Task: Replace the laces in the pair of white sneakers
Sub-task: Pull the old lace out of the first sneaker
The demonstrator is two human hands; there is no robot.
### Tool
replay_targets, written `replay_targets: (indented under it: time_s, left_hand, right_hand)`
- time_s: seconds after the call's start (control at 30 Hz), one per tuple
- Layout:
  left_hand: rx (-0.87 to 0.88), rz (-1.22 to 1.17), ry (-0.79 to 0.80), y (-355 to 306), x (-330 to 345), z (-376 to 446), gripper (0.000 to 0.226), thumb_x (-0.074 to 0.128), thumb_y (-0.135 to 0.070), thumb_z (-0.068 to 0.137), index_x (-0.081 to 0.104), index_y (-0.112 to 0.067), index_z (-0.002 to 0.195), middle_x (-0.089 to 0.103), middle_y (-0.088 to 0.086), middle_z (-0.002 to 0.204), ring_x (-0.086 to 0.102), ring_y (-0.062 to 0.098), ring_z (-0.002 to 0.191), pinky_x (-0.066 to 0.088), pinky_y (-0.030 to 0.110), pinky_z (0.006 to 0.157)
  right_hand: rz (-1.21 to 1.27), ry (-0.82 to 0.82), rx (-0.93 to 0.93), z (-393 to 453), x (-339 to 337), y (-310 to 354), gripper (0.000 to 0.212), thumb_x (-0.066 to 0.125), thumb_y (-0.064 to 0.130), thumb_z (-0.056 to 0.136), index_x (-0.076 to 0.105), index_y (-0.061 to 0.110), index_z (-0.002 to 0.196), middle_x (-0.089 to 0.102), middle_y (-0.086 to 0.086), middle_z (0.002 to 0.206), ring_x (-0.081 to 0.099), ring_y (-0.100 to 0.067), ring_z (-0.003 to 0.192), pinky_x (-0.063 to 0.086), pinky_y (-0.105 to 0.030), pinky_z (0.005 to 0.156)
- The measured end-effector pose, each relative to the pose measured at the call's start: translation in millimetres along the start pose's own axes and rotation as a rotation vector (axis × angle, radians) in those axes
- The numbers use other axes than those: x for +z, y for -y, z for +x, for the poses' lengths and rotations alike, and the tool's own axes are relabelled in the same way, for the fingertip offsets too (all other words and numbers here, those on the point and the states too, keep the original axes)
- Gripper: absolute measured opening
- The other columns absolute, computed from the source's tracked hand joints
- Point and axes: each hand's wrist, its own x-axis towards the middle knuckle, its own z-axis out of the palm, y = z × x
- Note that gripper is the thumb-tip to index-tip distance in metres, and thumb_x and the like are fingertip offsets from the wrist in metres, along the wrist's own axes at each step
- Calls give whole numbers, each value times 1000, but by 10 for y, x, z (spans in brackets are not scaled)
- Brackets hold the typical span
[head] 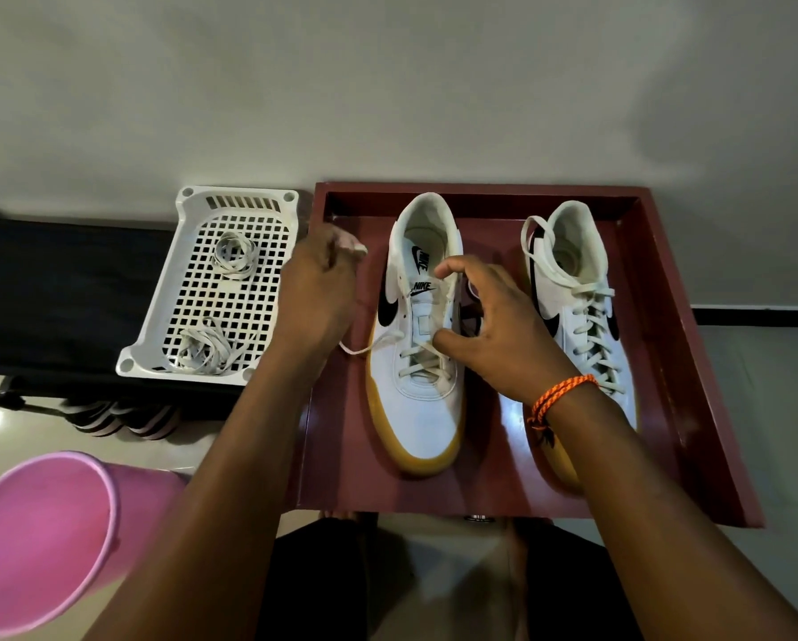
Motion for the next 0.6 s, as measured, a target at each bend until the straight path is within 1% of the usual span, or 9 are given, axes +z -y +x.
replay_targets:
  time_s: [0.07,0.1,0.17,0.23,0.3,0.37,0.43,0.5,0.6]
  left_hand:
    - [-95,53,126,26,28,-32,23,52,-16,107,73,-15,99,67,-2,73,62,19,63,58,38,61]
    - [-92,101,153,30,40,-44,23,55,-17,106,76,-20,95,69,-3,74,66,22,67,64,45,66]
    - [-24,201,140,30,52,-53,24,59,-21,104,80,-23,91,70,-10,70,70,21,70,65,53,76]
    - [6,225,99,38,47,-40,25,60,-22,103,81,-24,90,70,-13,67,70,17,69,64,50,78]
    - [60,307,76,40,36,-47,19,61,-27,103,78,-28,95,72,-15,78,70,10,77,62,44,82]
    - [122,361,58,49,52,-55,10,63,-35,102,71,-30,102,71,-15,91,68,6,86,59,43,85]
    - [151,364,76,43,85,-66,26,67,-51,99,63,-26,108,68,-14,95,66,5,89,58,43,83]
    - [162,421,143,64,122,-85,52,69,-68,91,58,-25,118,66,-13,97,66,8,90,58,41,79]
    - [174,557,205,97,161,-107,64,74,-69,86,56,-25,128,65,-10,103,65,13,93,54,37,74]
  right_hand:
    - [-9,8,-1,5,3,-16,63,81,23,82,52,42,134,49,11,134,60,-17,107,45,-9,81]
    - [-12,13,-5,8,3,-26,62,80,24,84,51,43,135,49,11,136,59,-15,105,44,-7,80]
    - [-1,12,-20,13,6,-36,56,76,27,90,51,45,138,49,11,139,56,-8,103,43,-6,82]
    - [26,-3,-27,20,18,-36,49,67,32,99,50,47,143,49,11,141,55,-4,112,48,-16,94]
    - [39,-19,-4,30,26,-33,51,57,37,106,42,49,153,48,12,148,53,-4,125,51,-33,105]
    - [45,-31,30,30,26,-19,58,53,45,107,30,49,159,45,13,158,48,-5,139,48,-42,113]
    - [31,-53,56,22,23,-16,66,57,56,102,27,48,160,48,8,159,50,-10,140,49,-45,112]
    - [-21,-66,70,-5,35,-11,77,66,60,95,28,44,160,54,2,153,58,-14,132,53,-45,106]
    - [-110,-104,83,-8,54,-24,82,72,57,91,28,46,159,61,-3,141,64,-19,122,57,-47,99]
